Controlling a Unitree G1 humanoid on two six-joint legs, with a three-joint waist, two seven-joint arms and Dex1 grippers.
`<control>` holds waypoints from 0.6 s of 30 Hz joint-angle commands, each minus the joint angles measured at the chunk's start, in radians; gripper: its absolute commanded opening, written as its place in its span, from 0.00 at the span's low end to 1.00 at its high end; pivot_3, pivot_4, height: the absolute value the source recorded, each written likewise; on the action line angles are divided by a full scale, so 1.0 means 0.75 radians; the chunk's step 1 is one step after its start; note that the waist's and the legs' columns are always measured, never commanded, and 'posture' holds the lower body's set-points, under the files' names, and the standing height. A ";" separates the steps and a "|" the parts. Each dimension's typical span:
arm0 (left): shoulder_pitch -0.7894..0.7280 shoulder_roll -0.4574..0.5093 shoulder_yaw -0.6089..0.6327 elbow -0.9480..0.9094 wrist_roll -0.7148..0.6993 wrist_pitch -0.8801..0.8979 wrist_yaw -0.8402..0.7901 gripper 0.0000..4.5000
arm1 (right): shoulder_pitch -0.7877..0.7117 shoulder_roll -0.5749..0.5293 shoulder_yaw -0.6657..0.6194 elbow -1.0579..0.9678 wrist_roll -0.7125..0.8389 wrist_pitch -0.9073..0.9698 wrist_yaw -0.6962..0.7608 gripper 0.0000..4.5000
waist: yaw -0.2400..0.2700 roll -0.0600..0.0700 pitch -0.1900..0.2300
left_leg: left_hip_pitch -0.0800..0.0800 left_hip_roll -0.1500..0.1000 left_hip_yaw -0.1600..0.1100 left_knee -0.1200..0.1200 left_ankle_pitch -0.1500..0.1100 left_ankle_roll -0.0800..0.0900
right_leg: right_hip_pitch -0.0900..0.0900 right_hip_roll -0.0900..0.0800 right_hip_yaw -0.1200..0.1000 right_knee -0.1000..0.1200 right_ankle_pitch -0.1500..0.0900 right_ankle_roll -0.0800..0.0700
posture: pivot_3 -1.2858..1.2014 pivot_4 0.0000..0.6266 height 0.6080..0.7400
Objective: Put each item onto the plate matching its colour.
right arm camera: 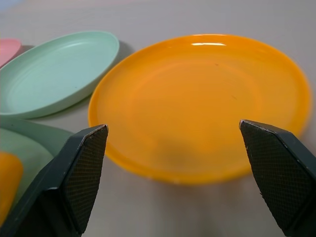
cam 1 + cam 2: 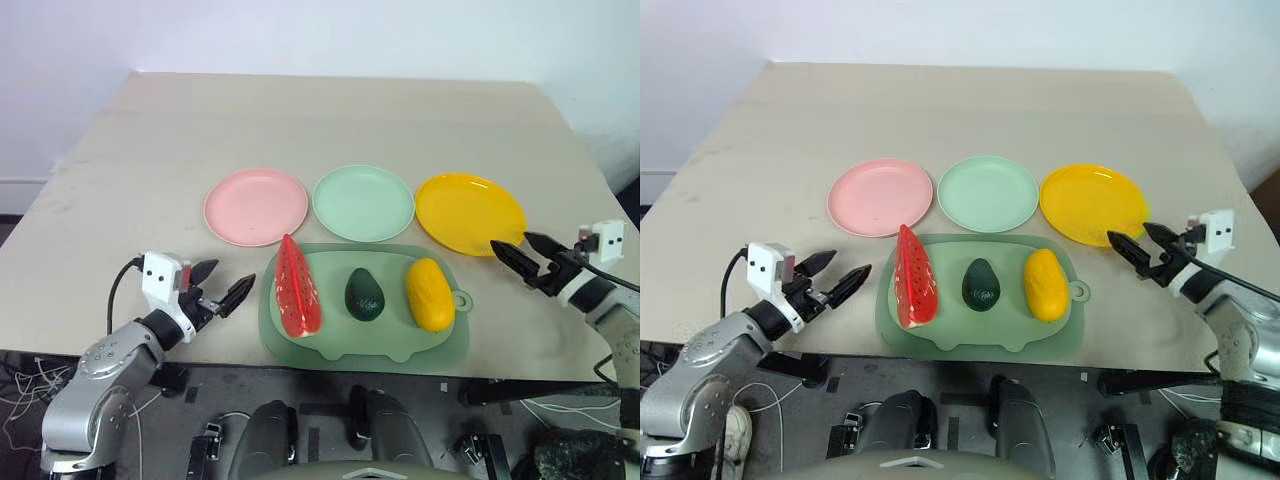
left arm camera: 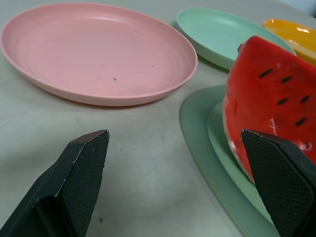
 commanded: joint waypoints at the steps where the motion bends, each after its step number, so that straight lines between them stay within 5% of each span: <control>1: 0.023 -0.017 0.015 -0.082 -0.010 -0.036 0.021 0.99 | -0.071 -0.020 0.003 0.039 -0.022 -0.036 0.015 1.00 | 0.001 0.000 0.000 | 0.000 0.000 0.000 0.000 0.000 0.000 | 0.000 0.000 0.000 0.000 0.000 0.000 | 0.52 0.24 1.00; 8: 0.065 -0.048 0.002 -0.127 -0.015 -0.043 0.044 0.99 | -0.156 -0.021 0.013 0.088 -0.057 -0.040 0.003 1.00 | 0.000 0.000 0.000 | 0.000 0.000 0.000 0.000 0.000 0.000 | 0.000 0.000 0.000 0.000 0.000 0.000 | 0.52 0.24 1.00; 18: 0.066 0.039 0.068 -0.050 -0.050 -0.056 -0.053 0.99 | 0.072 0.014 -0.073 -0.337 0.053 0.139 -0.112 1.00 | 0.000 0.000 0.000 | 0.000 0.001 0.000 0.000 0.000 0.000 | 0.000 0.000 0.000 0.000 -0.001 -0.001 | 0.52 0.24 1.00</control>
